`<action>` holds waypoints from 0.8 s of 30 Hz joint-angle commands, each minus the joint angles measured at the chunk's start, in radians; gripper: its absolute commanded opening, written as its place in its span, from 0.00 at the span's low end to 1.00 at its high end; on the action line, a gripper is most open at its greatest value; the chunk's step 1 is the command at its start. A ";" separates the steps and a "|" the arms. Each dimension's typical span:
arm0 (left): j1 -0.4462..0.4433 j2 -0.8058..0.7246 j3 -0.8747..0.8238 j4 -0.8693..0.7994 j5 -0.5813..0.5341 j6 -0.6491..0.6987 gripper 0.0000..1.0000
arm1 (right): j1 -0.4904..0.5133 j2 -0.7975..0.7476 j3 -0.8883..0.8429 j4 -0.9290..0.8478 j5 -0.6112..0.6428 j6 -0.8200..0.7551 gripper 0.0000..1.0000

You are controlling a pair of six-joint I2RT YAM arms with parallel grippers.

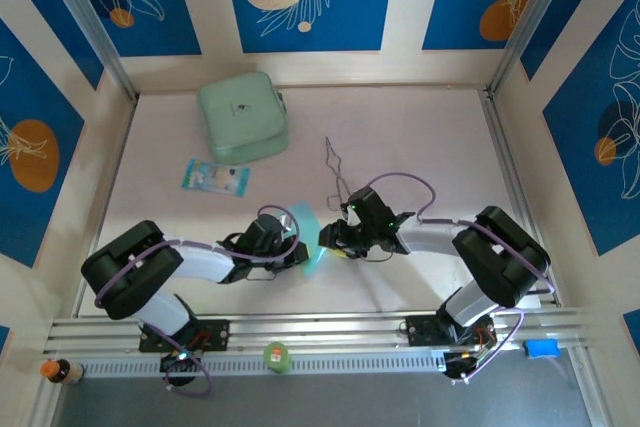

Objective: Fold a paper plane with a square sheet of paper (pick it up from the middle)
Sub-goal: Turn over the paper at the center of the table.

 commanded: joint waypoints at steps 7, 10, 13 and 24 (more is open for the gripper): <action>-0.006 -0.005 -0.016 -0.038 -0.018 0.016 0.05 | 0.000 -0.006 0.009 -0.015 -0.032 0.031 0.51; -0.005 -0.006 -0.018 -0.033 -0.017 0.013 0.05 | -0.002 0.011 0.000 0.037 -0.049 0.021 0.49; -0.006 -0.008 -0.016 -0.036 -0.014 0.013 0.05 | -0.009 0.016 0.009 0.044 -0.052 -0.006 0.44; -0.006 -0.011 -0.019 -0.031 -0.015 0.014 0.05 | -0.054 0.088 0.033 0.078 -0.143 -0.072 0.39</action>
